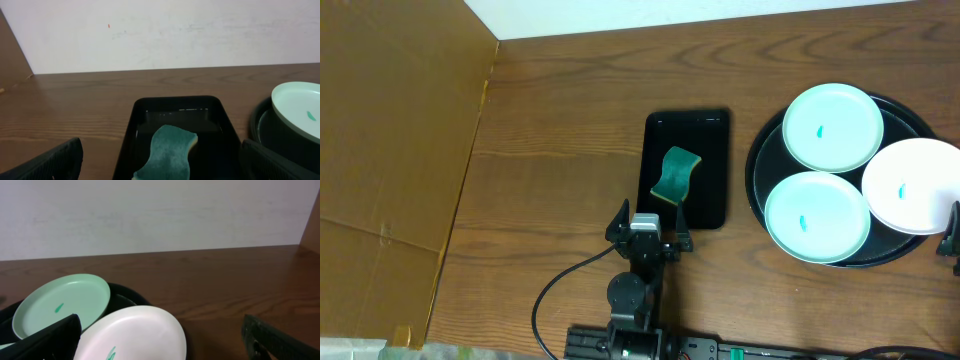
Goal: Clean dirty plates on tray and stack at the side
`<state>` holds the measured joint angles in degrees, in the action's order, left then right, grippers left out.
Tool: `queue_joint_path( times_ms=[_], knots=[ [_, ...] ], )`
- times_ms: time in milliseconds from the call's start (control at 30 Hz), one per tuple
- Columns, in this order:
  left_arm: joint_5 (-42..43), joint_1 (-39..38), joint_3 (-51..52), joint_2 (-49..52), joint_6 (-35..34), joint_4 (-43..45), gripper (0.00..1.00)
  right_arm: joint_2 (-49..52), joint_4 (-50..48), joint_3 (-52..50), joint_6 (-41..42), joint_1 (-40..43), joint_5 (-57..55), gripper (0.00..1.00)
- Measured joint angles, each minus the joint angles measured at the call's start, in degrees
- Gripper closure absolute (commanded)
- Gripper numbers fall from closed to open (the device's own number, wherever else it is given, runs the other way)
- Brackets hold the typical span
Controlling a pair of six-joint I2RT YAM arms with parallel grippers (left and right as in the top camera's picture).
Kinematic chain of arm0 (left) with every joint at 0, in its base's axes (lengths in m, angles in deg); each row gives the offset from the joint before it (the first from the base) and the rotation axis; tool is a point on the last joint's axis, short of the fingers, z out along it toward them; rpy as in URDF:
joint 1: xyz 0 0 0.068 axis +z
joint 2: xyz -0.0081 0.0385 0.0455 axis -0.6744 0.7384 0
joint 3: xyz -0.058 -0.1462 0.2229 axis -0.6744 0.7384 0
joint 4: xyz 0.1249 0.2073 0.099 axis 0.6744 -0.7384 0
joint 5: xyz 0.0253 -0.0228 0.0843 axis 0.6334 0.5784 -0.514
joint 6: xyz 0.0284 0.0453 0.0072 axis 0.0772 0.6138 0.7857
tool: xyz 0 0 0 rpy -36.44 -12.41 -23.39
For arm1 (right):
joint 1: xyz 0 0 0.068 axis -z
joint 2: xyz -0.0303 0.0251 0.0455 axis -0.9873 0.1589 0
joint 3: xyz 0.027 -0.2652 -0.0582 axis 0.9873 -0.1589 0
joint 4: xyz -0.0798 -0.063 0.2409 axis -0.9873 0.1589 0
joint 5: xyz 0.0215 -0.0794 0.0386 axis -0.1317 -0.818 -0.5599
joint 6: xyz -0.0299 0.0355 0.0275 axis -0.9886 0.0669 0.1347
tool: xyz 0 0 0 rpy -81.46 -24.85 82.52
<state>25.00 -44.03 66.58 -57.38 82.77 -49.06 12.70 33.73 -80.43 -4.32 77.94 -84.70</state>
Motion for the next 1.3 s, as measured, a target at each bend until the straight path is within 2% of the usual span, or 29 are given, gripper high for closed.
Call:
queue_joint_path(
  times_ms=[133, 367, 1300],
  knots=[
    [1.99, -1.49, -0.26, 0.04, -7.28, -1.57, 0.21, 0.17, 0.13, 0.02, -7.58, -0.04, 7.82, 0.01],
    [2.21, -1.6, -0.31, 0.04, -12.04, -1.68, 0.21, 0.31, 0.09, 0.02, -12.41, -0.04, 12.68, 0.01],
    [2.36, -1.6, -0.31, 0.04, -13.57, -1.68, 0.21, 0.31, 0.02, 0.02, -13.64, -0.04, 13.7, 0.01]
  ],
)
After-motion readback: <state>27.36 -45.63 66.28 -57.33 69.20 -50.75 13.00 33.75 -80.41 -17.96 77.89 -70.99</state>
